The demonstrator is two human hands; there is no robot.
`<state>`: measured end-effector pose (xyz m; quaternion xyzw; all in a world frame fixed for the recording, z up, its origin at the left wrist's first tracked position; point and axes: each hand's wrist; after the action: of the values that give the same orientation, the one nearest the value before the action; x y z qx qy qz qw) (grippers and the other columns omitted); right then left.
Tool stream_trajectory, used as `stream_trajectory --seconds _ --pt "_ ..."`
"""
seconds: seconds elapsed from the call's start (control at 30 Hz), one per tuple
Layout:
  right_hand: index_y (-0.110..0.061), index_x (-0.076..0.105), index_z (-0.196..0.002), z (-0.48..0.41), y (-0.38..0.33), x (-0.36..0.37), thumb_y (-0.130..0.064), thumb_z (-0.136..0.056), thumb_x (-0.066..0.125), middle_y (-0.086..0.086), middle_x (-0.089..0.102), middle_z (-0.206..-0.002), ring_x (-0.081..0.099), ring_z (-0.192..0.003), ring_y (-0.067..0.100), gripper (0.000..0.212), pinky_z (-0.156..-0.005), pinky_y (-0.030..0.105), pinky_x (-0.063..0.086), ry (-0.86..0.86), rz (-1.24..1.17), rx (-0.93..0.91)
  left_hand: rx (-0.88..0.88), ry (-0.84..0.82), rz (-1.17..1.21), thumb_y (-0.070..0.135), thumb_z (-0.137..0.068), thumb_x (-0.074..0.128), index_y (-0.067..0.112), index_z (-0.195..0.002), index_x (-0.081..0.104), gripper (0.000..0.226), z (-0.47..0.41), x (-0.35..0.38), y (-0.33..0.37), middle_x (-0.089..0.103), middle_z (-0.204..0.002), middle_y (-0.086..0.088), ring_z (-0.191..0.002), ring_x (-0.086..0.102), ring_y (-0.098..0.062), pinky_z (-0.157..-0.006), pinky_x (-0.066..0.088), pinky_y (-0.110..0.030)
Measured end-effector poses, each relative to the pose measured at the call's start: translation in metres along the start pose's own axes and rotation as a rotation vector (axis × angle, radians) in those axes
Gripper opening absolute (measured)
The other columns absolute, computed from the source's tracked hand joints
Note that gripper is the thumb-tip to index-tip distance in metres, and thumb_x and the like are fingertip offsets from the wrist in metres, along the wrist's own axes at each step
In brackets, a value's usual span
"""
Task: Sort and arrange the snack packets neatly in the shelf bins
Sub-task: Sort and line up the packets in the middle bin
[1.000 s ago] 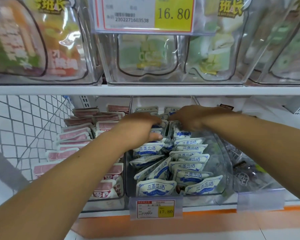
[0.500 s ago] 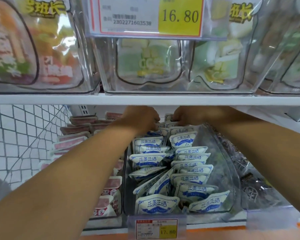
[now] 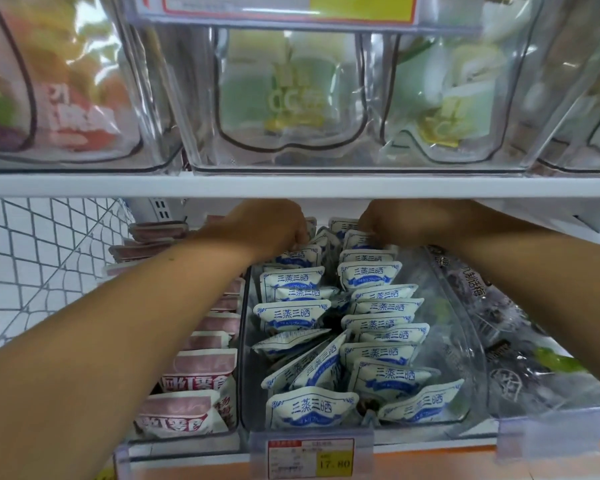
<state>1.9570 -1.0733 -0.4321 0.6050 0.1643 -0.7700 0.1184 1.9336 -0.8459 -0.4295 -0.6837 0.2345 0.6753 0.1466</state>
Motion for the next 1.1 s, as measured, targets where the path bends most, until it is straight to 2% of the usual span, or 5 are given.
stream_trajectory --seconds 0.27,0.57,0.7,0.83,1.1 --pt "-0.021 0.057 -0.064 -0.022 -0.015 -0.005 -0.031 -0.098 0.051 -0.01 0.052 -0.065 0.049 -0.066 0.012 0.035 -0.069 0.031 0.04 0.014 -0.134 0.013 -0.053 0.001 0.02 0.012 -0.094 0.054 0.03 -0.109 0.072 0.029 0.003 0.008 0.001 0.065 -0.121 0.004 -0.113 0.058 -0.02 -0.097 0.046 -0.036" --pt "-0.006 0.071 -0.104 -0.033 -0.03 0.0 -0.01 -0.088 0.054 0.012 0.069 -0.088 0.056 -0.062 0.019 0.023 -0.063 0.028 0.046 -0.121 -0.011 0.162 -0.062 -0.002 0.084 0.023 -0.093 0.06 0.026 -0.105 0.073 0.019 0.005 0.006 0.0 0.067 -0.112 0.01 -0.107 0.058 -0.014 -0.092 0.043 -0.029" --pt "-0.013 0.067 -0.082 -0.027 -0.02 0.004 -0.024 -0.095 0.051 0.006 0.068 -0.093 0.062 -0.086 0.024 0.023 -0.081 0.035 0.047 0.011 0.02 0.085 -0.059 -0.024 0.093 0.027 -0.092 0.062 0.026 -0.097 0.074 0.013 0.007 0.006 -0.001 0.065 -0.099 0.012 -0.098 0.059 -0.012 -0.085 0.042 -0.026" --pt "-0.025 0.053 -0.066 -0.014 -0.012 -0.005 -0.019 -0.093 0.057 0.0 0.062 -0.075 0.058 -0.069 0.019 0.028 -0.063 0.029 0.045 0.036 -0.085 0.017 -0.065 -0.111 0.033 0.041 -0.09 0.061 0.02 -0.095 0.069 0.023 0.011 0.002 0.004 0.065 -0.096 0.005 -0.091 0.06 -0.016 -0.079 0.046 -0.03" --pt "-0.016 0.054 -0.08 0.011 -0.009 -0.002 -0.009 -0.094 0.054 0.016 0.068 -0.084 0.059 -0.068 0.018 0.017 -0.061 0.028 0.047 0.158 -0.328 -0.012 -0.053 -0.101 0.203 0.025 -0.093 0.061 0.019 -0.141 0.037 0.054 0.007 0.006 0.038 0.053 -0.131 -0.013 -0.111 0.056 -0.028 -0.092 0.048 -0.037"
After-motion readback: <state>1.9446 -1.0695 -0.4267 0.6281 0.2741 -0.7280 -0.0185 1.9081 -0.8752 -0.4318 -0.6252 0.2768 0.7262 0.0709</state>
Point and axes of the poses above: each hand's wrist, its own z-axis away from the middle knuckle, its own x-axis out of the palm, y = z × x
